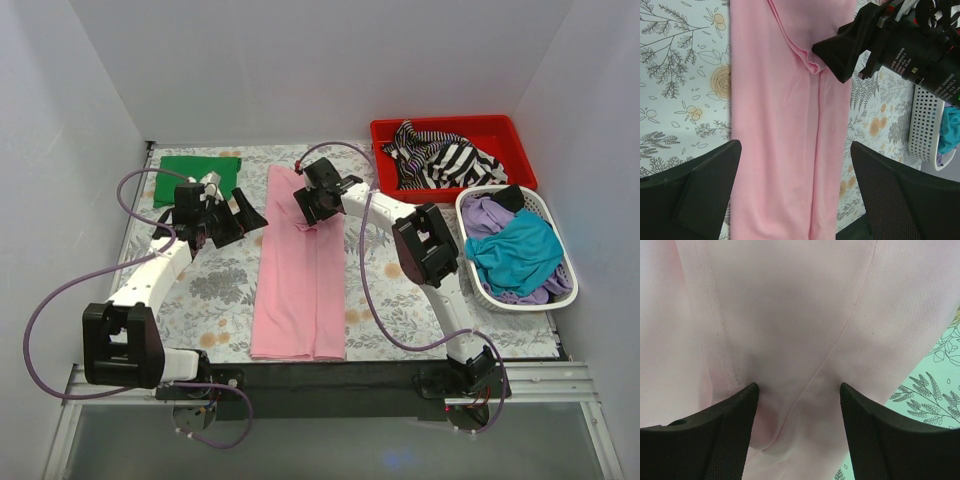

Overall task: Fold and stack the t-shirts
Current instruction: Fold the tshirt

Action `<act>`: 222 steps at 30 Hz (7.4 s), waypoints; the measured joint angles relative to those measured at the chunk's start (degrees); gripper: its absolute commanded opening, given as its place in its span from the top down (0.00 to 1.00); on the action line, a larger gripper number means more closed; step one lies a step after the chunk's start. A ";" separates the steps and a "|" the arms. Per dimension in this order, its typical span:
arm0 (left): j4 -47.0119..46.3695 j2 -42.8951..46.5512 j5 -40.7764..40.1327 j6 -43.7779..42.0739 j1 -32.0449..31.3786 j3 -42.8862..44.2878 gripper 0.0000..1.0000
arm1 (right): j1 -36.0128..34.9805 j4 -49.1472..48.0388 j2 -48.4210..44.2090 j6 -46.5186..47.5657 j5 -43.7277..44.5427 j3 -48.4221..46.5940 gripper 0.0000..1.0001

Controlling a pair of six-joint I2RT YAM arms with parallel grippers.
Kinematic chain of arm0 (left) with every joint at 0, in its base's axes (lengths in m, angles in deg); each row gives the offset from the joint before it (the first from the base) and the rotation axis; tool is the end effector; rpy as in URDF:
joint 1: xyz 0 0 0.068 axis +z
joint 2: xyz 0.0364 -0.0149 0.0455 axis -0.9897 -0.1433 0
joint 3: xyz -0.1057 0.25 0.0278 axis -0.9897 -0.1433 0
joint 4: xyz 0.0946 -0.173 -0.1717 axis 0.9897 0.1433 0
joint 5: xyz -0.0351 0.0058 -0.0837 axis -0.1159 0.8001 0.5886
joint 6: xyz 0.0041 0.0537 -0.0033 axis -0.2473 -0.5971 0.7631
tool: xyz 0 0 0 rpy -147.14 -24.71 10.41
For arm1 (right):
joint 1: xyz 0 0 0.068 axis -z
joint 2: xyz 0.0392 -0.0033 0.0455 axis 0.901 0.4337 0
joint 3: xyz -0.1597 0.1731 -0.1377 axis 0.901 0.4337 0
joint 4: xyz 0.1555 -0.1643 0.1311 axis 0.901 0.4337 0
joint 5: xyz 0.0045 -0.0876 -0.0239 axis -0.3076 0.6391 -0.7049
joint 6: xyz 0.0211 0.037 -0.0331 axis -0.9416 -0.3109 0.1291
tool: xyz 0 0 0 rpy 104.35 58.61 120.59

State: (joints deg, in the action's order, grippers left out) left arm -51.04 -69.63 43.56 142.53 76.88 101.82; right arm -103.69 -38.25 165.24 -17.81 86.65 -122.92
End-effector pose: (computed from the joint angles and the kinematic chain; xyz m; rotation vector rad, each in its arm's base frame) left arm 0.2783 -0.0384 0.2501 -1.1195 2.2544 -1.0857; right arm 0.4059 0.3277 0.1731 -0.6910 2.3301 0.1905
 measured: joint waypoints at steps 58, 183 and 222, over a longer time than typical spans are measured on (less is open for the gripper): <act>26.49 17.97 -6.86 8.02 -3.45 -5.81 0.02 | -7.30 1.14 -67.56 -21.09 -13.77 66.79 0.32; 23.39 6.47 -16.50 27.04 -26.43 -8.90 0.94 | -17.86 -10.23 -49.79 -24.04 -15.89 59.36 0.99; 9.53 -18.93 -13.77 11.91 -10.64 10.21 0.97 | 3.26 -4.44 -27.19 -10.08 -19.54 32.85 0.99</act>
State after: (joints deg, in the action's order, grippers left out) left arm -41.51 -88.56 29.79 154.44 66.23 112.03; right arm -100.44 -42.68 138.05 -27.89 67.11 -90.07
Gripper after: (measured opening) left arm 0.043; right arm 0.023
